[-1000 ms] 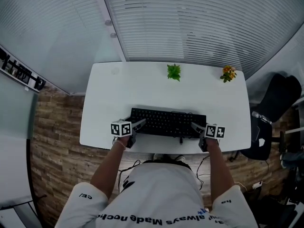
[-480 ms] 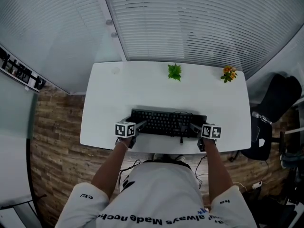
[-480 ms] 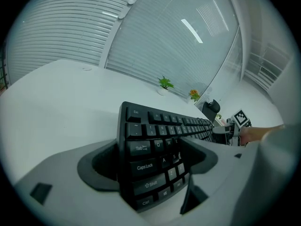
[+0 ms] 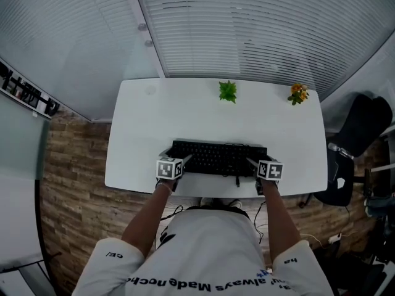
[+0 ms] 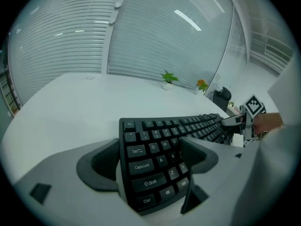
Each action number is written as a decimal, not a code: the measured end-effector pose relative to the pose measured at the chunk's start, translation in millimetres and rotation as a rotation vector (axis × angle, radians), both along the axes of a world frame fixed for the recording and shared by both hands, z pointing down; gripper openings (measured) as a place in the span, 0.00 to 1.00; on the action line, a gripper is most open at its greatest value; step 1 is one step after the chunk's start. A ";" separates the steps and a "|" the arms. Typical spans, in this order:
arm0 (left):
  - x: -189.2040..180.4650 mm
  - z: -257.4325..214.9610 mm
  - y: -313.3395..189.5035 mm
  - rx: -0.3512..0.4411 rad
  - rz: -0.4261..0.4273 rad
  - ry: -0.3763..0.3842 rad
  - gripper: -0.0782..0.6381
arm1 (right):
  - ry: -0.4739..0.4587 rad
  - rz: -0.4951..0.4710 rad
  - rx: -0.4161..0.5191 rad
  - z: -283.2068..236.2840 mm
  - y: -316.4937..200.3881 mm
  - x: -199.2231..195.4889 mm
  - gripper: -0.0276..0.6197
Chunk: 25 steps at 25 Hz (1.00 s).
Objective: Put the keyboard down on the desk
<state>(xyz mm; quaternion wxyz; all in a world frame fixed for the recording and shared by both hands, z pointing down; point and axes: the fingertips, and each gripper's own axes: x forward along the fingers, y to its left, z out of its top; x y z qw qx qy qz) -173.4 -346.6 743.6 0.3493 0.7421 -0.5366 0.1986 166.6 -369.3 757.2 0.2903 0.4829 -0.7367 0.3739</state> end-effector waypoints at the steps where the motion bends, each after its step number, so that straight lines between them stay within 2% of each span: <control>1: 0.0 0.9 -0.5 0.000 0.001 -0.017 0.68 | 0.009 0.004 0.003 0.9 0.3 0.2 0.78; 7: -2.4 -4.1 -2.1 0.022 -0.009 -0.037 0.68 | 0.073 -0.010 0.057 -6.6 -2.5 0.6 0.79; 9: -4.9 -8.4 -2.0 0.030 -0.023 -0.029 0.68 | 0.087 -0.018 0.088 -13.7 -3.5 1.4 0.76; 14: -11.2 -34.2 0.1 0.093 -0.040 -0.025 0.67 | 0.081 -0.042 0.180 -32.9 -2.9 3.5 0.61; 19: -4.1 -86.8 -4.1 0.225 -0.030 0.014 0.67 | 0.030 -0.081 0.290 -79.9 -3.0 -7.3 0.42; 20: -1.5 -98.4 -4.6 0.251 -0.024 0.020 0.64 | 0.020 -0.088 0.312 -91.5 -2.8 -11.0 0.39; 22: 3.8 -121.6 -4.5 0.307 -0.012 0.024 0.52 | 0.002 -0.108 0.357 -114.8 -1.8 -19.4 0.34; 25: 14.3 -156.8 -1.6 0.388 0.017 0.032 0.42 | -0.014 -0.142 0.430 -150.7 3.0 -32.2 0.30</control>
